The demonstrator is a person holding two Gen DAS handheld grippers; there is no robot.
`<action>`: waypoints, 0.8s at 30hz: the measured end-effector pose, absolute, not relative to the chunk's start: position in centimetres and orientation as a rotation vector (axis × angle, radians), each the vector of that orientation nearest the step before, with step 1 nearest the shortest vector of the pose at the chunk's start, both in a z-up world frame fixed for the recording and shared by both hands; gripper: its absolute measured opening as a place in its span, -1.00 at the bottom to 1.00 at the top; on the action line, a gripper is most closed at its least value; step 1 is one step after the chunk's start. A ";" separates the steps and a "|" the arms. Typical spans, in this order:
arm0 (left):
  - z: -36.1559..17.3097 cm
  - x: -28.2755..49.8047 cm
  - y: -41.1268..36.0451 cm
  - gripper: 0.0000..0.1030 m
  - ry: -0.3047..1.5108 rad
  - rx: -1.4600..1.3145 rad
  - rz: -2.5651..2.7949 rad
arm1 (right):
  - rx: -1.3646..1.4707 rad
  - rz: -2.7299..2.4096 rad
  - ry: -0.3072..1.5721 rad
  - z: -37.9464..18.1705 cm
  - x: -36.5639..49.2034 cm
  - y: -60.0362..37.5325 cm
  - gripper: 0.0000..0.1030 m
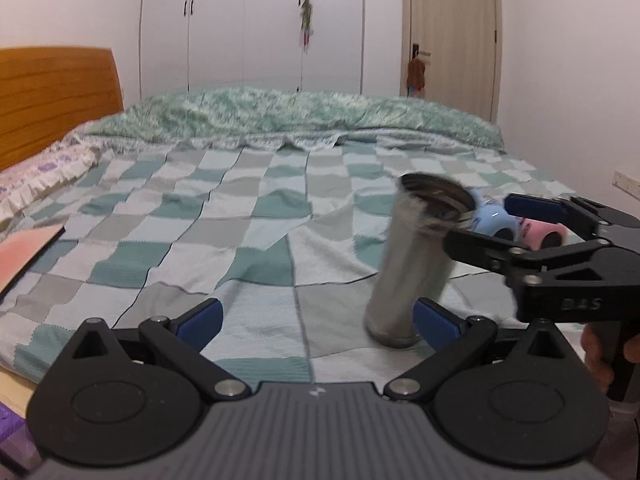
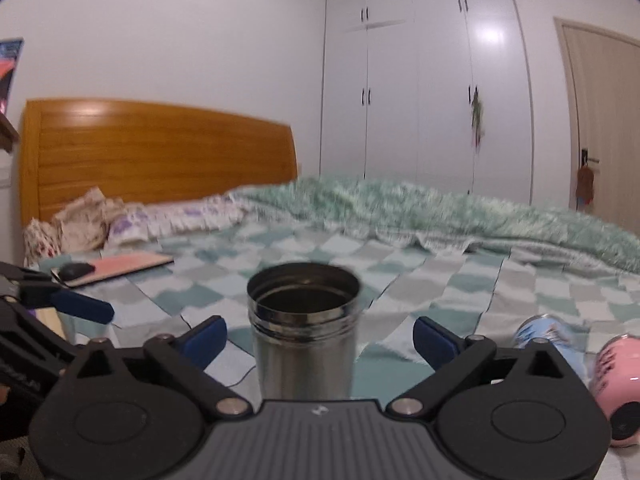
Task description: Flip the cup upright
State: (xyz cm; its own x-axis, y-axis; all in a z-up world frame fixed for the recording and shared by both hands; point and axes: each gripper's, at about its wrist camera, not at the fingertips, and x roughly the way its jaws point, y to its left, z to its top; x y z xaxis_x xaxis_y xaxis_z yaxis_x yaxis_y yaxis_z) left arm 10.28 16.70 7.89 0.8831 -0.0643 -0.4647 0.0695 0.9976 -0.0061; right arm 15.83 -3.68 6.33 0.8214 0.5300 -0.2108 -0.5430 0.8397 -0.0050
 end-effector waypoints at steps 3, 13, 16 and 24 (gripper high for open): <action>8.5 8.4 14.7 1.00 0.425 0.017 -0.073 | -0.073 0.547 0.159 6.9 13.4 -6.5 1.00; 6.8 3.7 7.2 1.00 0.335 -0.052 -0.173 | -0.071 0.431 0.149 5.6 6.0 -16.3 1.00; 5.6 2.8 5.4 1.00 0.325 -0.057 -0.173 | -0.076 0.378 0.165 4.4 4.3 -18.6 1.00; 2.8 0.6 2.5 1.00 0.194 -0.001 -0.093 | -0.080 0.287 0.135 1.4 1.3 -22.7 1.00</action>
